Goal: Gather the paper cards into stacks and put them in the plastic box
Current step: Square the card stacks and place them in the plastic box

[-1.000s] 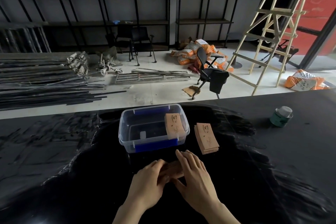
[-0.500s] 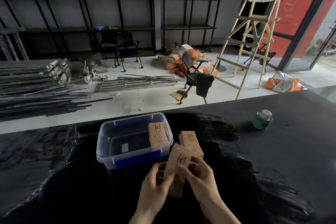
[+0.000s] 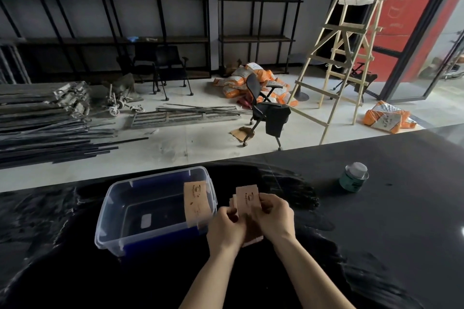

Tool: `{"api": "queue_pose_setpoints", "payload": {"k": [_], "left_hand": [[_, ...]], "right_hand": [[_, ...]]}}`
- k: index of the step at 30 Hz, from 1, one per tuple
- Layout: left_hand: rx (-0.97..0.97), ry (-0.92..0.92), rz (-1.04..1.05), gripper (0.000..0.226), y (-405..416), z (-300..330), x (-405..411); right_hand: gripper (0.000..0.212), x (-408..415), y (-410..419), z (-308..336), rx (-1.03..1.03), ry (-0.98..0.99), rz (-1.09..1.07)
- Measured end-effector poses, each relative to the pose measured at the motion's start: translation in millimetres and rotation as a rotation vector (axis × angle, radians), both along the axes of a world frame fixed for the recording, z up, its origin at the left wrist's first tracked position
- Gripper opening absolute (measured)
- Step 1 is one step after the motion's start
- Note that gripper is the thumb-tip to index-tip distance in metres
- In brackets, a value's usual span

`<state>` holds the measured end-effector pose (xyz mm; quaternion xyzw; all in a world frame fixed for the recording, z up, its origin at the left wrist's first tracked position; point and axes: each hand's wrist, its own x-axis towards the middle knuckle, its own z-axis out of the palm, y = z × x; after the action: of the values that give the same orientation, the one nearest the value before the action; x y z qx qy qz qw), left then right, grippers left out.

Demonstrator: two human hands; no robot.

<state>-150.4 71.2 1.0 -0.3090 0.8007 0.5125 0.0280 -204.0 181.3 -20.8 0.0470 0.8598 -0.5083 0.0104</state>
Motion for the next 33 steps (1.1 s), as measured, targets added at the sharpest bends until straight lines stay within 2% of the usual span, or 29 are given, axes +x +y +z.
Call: {"api": "queue_pose_setpoints", "payload": {"k": [3, 6, 8, 10, 14, 17, 19, 21, 24, 26, 28, 33], "left_hand": [[-0.097, 0.000, 0.029, 0.034, 9, -6, -4], [-0.138, -0.025, 0.057, 0.051, 16, -15, -6], [-0.134, -0.072, 0.093, 0.057, 17, -14, -11], [-0.107, -0.103, 0.119, 0.055, 16, -12, -17], [0.007, -0.175, 0.129, 0.045, 14, -11, -21], [0.171, -0.145, 0.157, 0.053, 11, -38, -23], [0.312, -0.087, 0.153, 0.046, 14, -20, -6], [0.430, -0.015, 0.123, 0.039, 13, -5, 10], [0.449, 0.083, -0.039, 0.046, 8, 2, 35], [0.422, 0.134, -0.132, 0.051, 0, 8, 54], [0.383, 0.192, -0.177, 0.055, -14, 12, 75], [0.189, 0.379, -0.144, 0.059, -55, 17, 130]], "right_hand": [[0.010, -9, -5, -11, 0.085, -0.102, -0.002], [0.018, -18, -2, -26, 0.150, -0.158, 0.038], [0.021, -24, 1, -32, 0.115, -0.205, 0.086], [0.028, -27, 3, -35, 0.068, -0.267, 0.123], [0.013, -26, 6, -39, 0.017, -0.356, 0.183], [0.013, -11, 15, -35, -0.142, -0.385, 0.211], [0.014, 5, 23, -27, -0.278, -0.338, 0.194], [0.025, 24, 31, -18, -0.403, -0.283, 0.151], [0.041, 54, 40, -9, -0.523, -0.273, 0.160], [0.051, 71, 40, -7, -0.562, -0.259, 0.244], [0.058, 87, 30, -6, -0.508, -0.170, 0.348], [0.054, 131, -25, -1, -0.280, 0.139, 0.508]]}}
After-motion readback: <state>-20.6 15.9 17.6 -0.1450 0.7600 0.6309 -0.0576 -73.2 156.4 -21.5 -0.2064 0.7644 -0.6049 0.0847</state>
